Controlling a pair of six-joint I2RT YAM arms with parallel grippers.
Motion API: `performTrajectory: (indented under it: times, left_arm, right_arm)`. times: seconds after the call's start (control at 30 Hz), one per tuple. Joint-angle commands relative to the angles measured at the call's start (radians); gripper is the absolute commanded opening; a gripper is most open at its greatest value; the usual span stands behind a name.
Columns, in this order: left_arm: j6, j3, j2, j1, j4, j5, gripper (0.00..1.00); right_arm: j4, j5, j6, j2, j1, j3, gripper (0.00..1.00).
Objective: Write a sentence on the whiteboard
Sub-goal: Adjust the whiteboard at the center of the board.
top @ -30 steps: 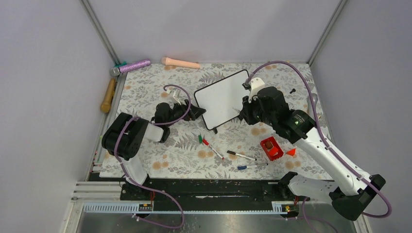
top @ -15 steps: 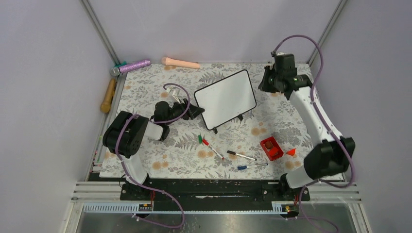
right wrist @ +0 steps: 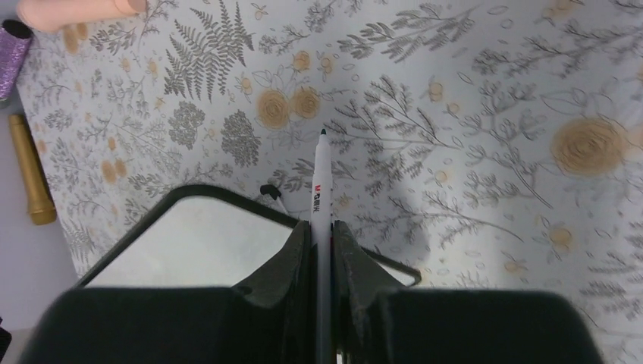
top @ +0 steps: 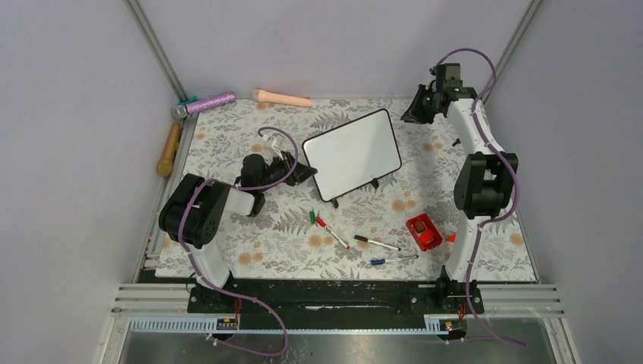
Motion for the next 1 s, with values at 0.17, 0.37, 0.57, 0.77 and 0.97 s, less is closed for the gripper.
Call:
performTrajectory:
  times: [0.17, 0.37, 0.57, 0.77, 0.97]
  left_arm:
    - [0.048, 0.029, -0.047, 0.045, -0.012, 0.031, 0.12]
    - [0.036, 0.049, -0.027, 0.047, -0.011, 0.059, 0.08]
    - [0.035, 0.082, -0.001, 0.047, -0.037, 0.094, 0.07]
    - [0.078, 0.143, 0.012, 0.046, -0.138, 0.13, 0.06]
    - [0.102, 0.156, 0.004, 0.046, -0.185, 0.142, 0.06]
  right_arm:
    - [-0.034, -0.226, 0.027, 0.104, -0.002, 0.086, 0.0]
    - [0.091, -0.289, 0.015, -0.016, -0.002, -0.158, 0.0]
    - [0.208, -0.366, 0.042, -0.143, -0.002, -0.367, 0.0]
    - [0.273, -0.386, 0.059, -0.239, -0.002, -0.504, 0.0]
    - [0.283, -0.375, 0.066, -0.315, -0.002, -0.588, 0.0]
